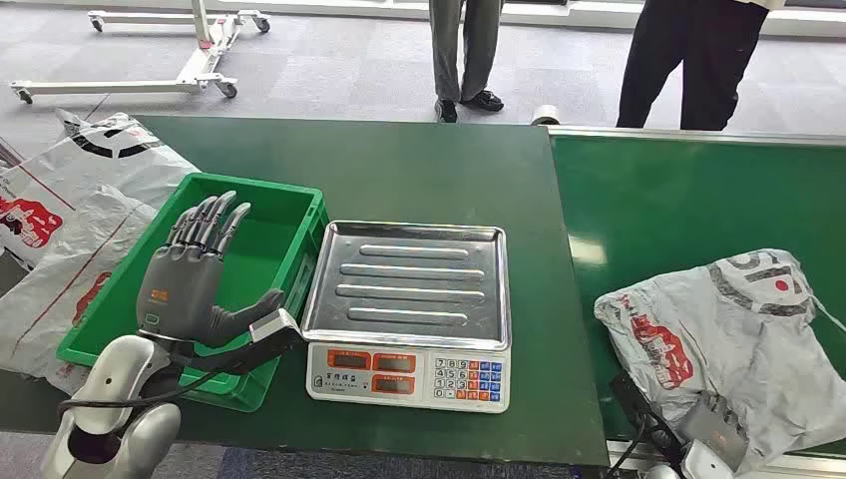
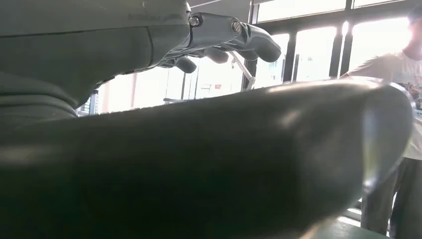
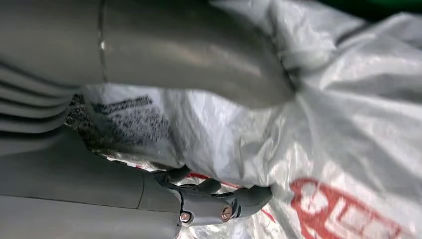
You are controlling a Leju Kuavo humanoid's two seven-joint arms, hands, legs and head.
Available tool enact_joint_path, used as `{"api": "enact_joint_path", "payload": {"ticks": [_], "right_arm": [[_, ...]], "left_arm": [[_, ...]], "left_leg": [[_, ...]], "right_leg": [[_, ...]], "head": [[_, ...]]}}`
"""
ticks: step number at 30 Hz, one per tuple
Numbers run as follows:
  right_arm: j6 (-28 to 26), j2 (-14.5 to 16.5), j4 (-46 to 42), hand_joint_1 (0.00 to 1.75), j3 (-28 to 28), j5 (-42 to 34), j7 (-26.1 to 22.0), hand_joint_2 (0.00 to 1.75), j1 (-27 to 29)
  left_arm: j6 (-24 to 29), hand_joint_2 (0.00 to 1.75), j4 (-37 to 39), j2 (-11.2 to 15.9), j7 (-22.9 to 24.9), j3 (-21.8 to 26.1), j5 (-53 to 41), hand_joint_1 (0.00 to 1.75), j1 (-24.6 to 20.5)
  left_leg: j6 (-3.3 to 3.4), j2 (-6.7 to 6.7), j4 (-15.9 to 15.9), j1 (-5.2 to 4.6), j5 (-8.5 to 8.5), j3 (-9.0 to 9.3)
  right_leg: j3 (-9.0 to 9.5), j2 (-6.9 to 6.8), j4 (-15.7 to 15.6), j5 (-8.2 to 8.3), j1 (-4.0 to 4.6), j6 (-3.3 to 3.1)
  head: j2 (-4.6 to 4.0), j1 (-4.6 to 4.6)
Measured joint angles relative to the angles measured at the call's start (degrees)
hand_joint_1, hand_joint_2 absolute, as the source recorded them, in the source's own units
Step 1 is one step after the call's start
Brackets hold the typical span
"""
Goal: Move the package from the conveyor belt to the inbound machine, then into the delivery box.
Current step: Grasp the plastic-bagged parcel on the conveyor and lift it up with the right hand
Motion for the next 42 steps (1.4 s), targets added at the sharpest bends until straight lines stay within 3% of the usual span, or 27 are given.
{"api": "enact_joint_path", "payload": {"ticks": [14,22,26,32,42], "right_arm": [[-3.11,0.97,-4.86,1.75,-0.01,-0.04,-2.43,1.75,2.0],[-4.35,1.61,-9.49,1.75,-0.05,-17.43,-12.02,1.75,1.95],[-5.08,1.12,-12.85,1.75,-0.09,-22.33,-14.78,1.75,1.06],[-7.45,-4.17,-14.94,1.75,0.32,-19.96,-16.68,1.75,-8.01],[-10.12,-12.53,-12.96,1.75,4.64,-16.46,-16.43,1.75,-24.02]], "left_arm": [[1.46,0.0,-1.96,0.01,0.59,0.24,0.55,0.0,2.62],[2.6,0.0,-3.23,0.32,-0.93,2.31,1.43,0.0,4.49],[3.19,0.0,-3.22,1.1,-1.95,3.16,2.8,0.0,4.86],[5.48,0.0,-3.33,2.82,-3.88,4.86,5.48,0.0,6.92],[7.08,0.0,-3.8,3.4,-4.97,6.12,6.03,0.0,9.03]], "left_leg": [[0.01,0.0,0.0,0.0,-0.02,0.07],[0.0,0.0,0.0,0.0,-0.02,0.07],[0.01,0.01,0.0,-0.01,-0.02,0.06],[0.05,0.22,0.01,-0.09,0.01,0.07],[0.15,0.07,0.04,-0.1,0.11,0.05]], "right_leg": [[0.09,0.0,0.0,-0.05,0.0,0.05],[0.08,0.01,0.0,-0.05,0.0,0.04],[0.08,0.01,0.0,-0.04,-0.01,0.05],[0.06,0.24,0.01,0.11,-0.11,0.13],[0.08,0.06,0.01,0.15,-0.08,0.16]], "head": [[0.0,-0.01],[0.0,0.0],[0.0,0.0],[0.0,0.0],[0.0,-0.01]]}}
